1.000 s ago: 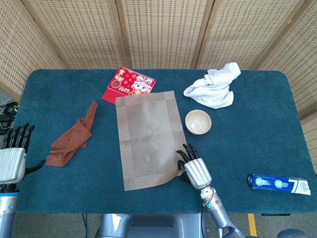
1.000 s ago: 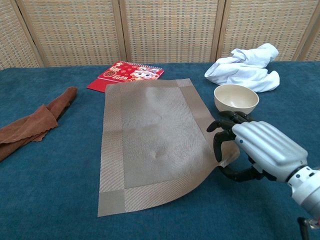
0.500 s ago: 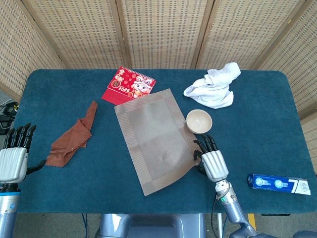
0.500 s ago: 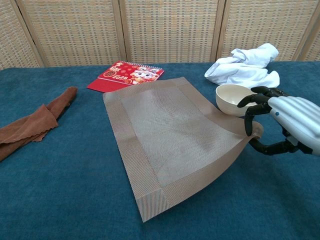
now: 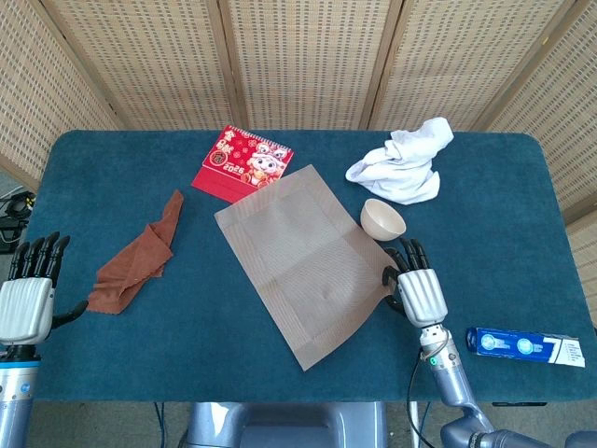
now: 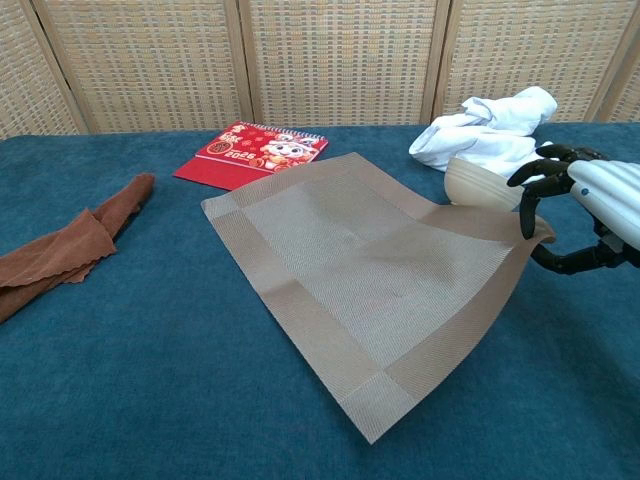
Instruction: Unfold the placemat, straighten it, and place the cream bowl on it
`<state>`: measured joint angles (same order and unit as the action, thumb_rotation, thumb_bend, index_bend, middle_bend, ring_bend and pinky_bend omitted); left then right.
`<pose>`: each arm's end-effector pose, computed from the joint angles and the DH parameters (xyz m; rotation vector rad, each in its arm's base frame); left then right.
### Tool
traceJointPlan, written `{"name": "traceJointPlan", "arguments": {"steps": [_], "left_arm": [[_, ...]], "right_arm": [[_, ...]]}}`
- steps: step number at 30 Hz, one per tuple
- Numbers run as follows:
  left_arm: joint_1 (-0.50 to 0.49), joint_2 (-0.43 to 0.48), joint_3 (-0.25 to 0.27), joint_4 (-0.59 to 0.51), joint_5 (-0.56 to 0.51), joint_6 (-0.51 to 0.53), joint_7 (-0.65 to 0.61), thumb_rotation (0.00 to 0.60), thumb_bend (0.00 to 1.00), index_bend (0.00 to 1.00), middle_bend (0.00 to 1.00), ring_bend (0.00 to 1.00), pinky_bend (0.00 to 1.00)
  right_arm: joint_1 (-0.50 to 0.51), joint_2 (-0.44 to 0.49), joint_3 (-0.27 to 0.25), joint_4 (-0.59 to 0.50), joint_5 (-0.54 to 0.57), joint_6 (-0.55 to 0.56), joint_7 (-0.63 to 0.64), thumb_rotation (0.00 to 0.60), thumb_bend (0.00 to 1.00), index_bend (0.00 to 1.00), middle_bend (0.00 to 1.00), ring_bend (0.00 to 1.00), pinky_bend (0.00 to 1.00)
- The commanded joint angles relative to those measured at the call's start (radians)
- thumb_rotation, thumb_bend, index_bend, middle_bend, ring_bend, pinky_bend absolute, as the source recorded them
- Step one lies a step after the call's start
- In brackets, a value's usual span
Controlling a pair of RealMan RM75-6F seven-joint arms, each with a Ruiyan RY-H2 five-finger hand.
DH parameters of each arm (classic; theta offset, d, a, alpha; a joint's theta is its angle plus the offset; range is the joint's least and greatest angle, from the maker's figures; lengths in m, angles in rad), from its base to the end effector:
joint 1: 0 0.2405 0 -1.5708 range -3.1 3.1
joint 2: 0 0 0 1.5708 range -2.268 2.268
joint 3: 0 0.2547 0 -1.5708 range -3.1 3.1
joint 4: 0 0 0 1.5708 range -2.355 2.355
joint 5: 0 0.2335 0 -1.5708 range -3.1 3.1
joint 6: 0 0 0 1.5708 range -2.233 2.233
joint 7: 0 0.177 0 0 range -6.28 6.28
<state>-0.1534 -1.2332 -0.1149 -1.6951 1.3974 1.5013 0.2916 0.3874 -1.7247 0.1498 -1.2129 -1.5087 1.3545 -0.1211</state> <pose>-0.2805 0.2469 0.1114 -1.3376 -0.8016 -0.8747 -0.2192 -0.3141 -0.0340 1.5411 -0.8396 1.1479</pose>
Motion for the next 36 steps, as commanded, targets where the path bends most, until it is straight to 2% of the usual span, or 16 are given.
{"name": "traceJointPlan", "arguments": {"steps": [1, 22, 36], "left_arm": [[0.0, 0.0, 0.0, 0.001, -0.001, 0.0, 0.0, 0.6, 0.12, 0.0, 0.0, 0.0, 0.0], [-0.006, -0.006, -0.007, 0.011, -0.025, -0.014, 0.01, 0.6, 0.12, 0.0, 0.0, 0.0, 0.0], [-0.012, -0.015, -0.01, 0.014, -0.038, -0.021, 0.026, 0.6, 0.12, 0.0, 0.0, 0.0, 0.0]], "right_arm": [[0.007, 0.005, 0.01, 0.007, 0.012, -0.009, 0.0, 0.6, 0.59, 0.65, 0.3, 0.0, 0.0], [0.081, 0.048, 0.092, 0.062, 0.106, -0.092, -0.049, 0.6, 0.58, 0.66, 0.31, 0.0, 0.0], [0.126, 0.079, 0.119, 0.138, 0.146, -0.136, -0.051, 0.6, 0.58, 0.67, 0.32, 0.01, 0.0]]}}
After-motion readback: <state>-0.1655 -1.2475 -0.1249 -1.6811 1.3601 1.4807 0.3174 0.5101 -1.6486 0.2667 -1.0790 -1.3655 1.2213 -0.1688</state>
